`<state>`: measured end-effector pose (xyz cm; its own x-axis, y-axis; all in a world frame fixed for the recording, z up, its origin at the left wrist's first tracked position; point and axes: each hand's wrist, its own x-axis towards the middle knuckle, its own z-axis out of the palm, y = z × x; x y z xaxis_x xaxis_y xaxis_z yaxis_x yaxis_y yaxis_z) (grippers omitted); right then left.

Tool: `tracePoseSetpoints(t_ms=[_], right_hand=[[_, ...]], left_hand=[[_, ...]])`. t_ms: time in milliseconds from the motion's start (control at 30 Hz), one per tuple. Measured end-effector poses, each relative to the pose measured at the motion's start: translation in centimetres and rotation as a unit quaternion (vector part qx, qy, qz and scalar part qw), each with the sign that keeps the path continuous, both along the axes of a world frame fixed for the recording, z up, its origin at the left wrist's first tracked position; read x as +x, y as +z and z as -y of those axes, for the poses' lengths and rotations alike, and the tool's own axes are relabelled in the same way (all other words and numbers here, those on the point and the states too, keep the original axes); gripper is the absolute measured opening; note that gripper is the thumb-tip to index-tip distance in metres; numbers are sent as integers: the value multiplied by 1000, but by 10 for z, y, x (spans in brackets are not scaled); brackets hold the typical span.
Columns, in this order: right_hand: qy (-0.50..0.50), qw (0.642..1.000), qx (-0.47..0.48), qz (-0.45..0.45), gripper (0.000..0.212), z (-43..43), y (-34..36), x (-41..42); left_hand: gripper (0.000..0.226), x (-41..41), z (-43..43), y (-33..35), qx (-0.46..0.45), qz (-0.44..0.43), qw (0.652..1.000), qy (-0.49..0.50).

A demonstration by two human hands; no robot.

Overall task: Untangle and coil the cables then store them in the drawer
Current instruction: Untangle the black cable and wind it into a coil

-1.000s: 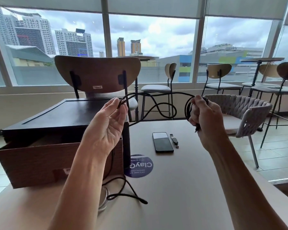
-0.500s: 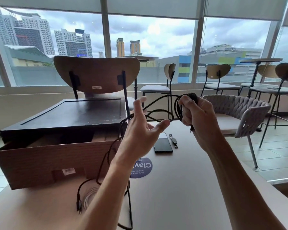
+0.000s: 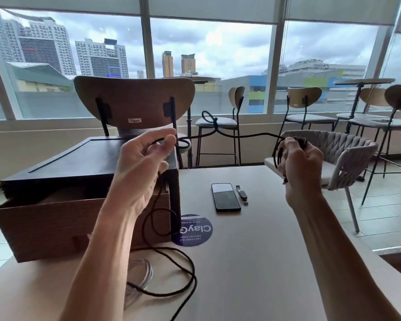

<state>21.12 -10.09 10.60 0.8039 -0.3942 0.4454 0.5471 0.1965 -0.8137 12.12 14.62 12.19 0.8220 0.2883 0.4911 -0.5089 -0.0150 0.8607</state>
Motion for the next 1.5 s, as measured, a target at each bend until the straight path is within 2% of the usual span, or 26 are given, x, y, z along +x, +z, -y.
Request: tracePoseSetpoints(t_ms=[67,100,167,233,333,433,533,567,633,733,800,933,1000,1200,1233,1300,1367,1467,1500], right_hand=[[-11,1000,9,-2,19,0,-1,1],[-17,1000,9,0,17,-1,-2,1],[-27,1000,3,3,13,-4,-3,1],[-27,1000,-5,6,17,-4,-2,1],[-9,1000,-22,15,27,-3,1,-2],[10,998,-49,26,31,-9,2,-5],[20,995,-92,38,24,-17,0,-8],[24,994,-101,43,20,-19,0,-9],[29,992,-108,50,18,-21,-1,-9],[40,993,-99,48,21,-21,1,-9],[48,992,-103,45,21,-22,1,-8],[85,988,-116,58,23,-24,3,-13],[118,985,-108,67,19,-24,6,-16],[180,974,-103,87,25,-22,9,-23],[189,972,-105,89,24,-21,9,-24],[198,970,-109,91,22,-20,10,-24],[157,974,-135,88,20,-18,9,-20],[4,964,-256,68,27,-11,2,-8],[-18,959,-278,55,32,-10,0,-5]], left_hand=[[25,-1,-10,-2,-51,-1,998,31],[28,-1,-14,-4,-22,1,997,72],[33,-3,-19,-9,120,6,979,167],[38,-3,-20,-12,232,-8,947,221],[19,3,-19,-15,271,-20,934,233],[28,12,-16,-21,291,-50,932,211],[20,14,-4,-22,369,-100,893,237],[31,12,1,-20,380,-109,886,243],[52,9,11,-15,367,-106,896,229],[42,3,28,-6,281,-46,939,193],[29,3,38,-9,314,-20,931,182],[52,18,47,-36,402,39,895,191],[58,25,47,-45,413,22,894,174],[58,28,67,-49,329,-43,941,61],[55,29,73,-50,315,-49,947,50],[32,30,81,-52,294,-48,953,54],[12,27,84,-50,296,-35,951,80],[21,23,73,-43,300,-29,948,101],[22,22,68,-39,305,-26,946,112]])
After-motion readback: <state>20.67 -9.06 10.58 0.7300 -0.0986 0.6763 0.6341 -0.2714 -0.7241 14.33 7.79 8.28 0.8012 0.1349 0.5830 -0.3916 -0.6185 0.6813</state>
